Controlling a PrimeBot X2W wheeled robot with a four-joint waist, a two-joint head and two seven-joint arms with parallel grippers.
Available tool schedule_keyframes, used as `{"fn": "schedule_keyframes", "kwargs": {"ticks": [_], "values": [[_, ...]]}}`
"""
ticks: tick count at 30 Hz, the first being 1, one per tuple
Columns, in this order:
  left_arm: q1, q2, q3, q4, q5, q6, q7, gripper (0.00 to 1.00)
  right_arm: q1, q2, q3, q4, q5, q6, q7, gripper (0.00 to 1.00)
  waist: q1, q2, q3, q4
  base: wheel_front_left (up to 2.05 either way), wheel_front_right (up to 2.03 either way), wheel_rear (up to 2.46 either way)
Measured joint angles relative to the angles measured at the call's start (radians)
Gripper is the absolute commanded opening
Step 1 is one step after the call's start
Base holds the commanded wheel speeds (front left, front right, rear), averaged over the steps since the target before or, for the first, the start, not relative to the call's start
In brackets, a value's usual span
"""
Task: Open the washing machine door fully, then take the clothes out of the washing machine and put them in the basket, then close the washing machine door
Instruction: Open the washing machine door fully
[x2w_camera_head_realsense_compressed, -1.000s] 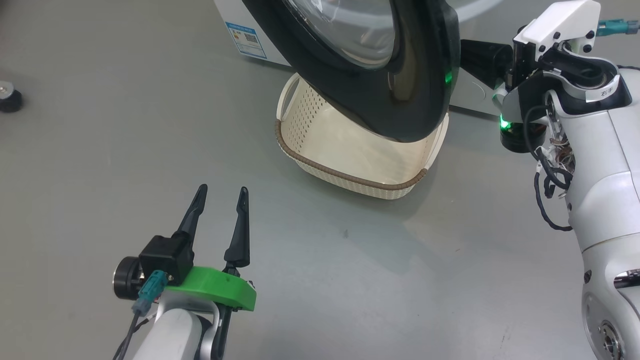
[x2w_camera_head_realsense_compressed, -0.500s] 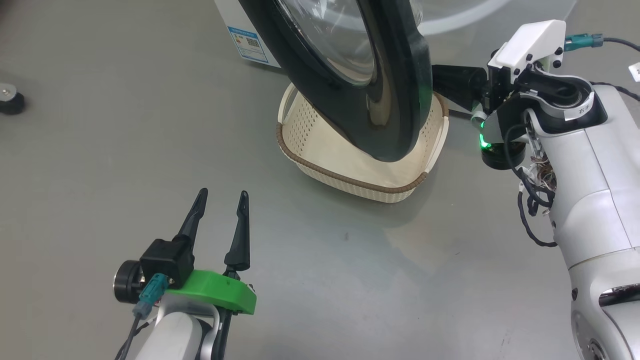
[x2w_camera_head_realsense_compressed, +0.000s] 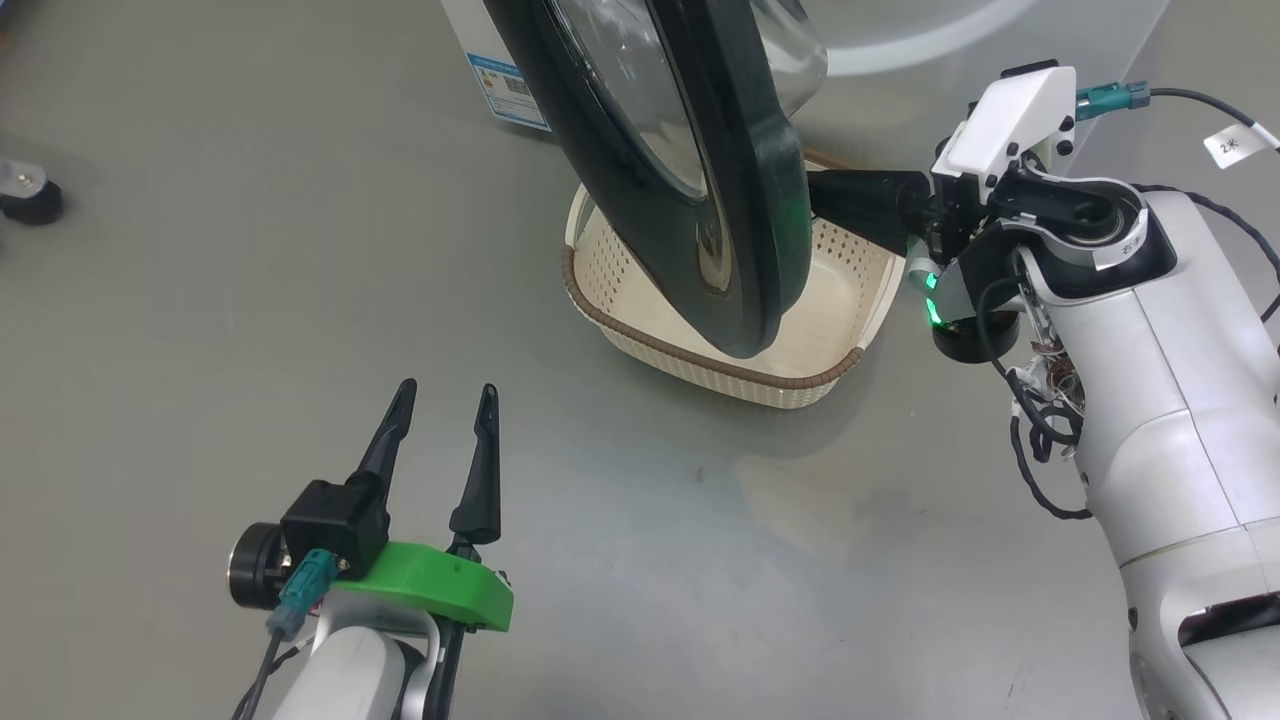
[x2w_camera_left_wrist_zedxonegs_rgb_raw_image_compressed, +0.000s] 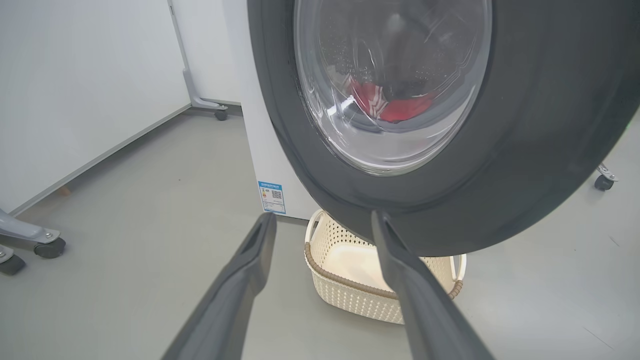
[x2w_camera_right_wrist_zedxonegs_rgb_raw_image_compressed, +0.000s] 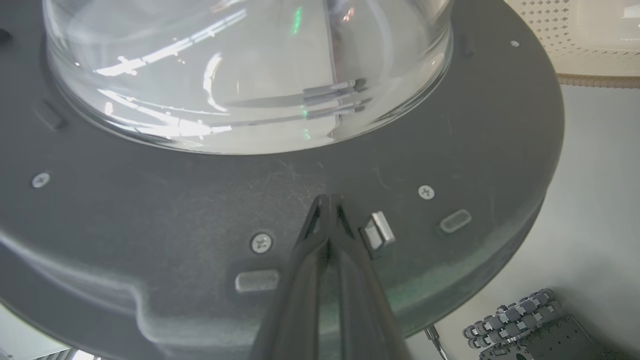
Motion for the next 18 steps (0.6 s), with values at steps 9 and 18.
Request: {"fn": "schedule_keyframes", "kwargs": {"ticks": [9,18], "values": [[0.001,0.000,-0.002,0.000,0.000,0.003,0.000,1.00,0.039,0.001,0.058,-0.060,0.059,0.000,0.013,0.00,0.0000,0.0000,-0.003,0.009,0.00,0.00,0.00],[0.002,0.000,-0.008,-0.001,0.000,0.003,0.000,1.00,0.068,0.001,0.139,-0.133,0.151,-0.001,0.018,0.00,0.0000,0.0000,-0.003,0.017,0.00,0.00,0.00]]}}
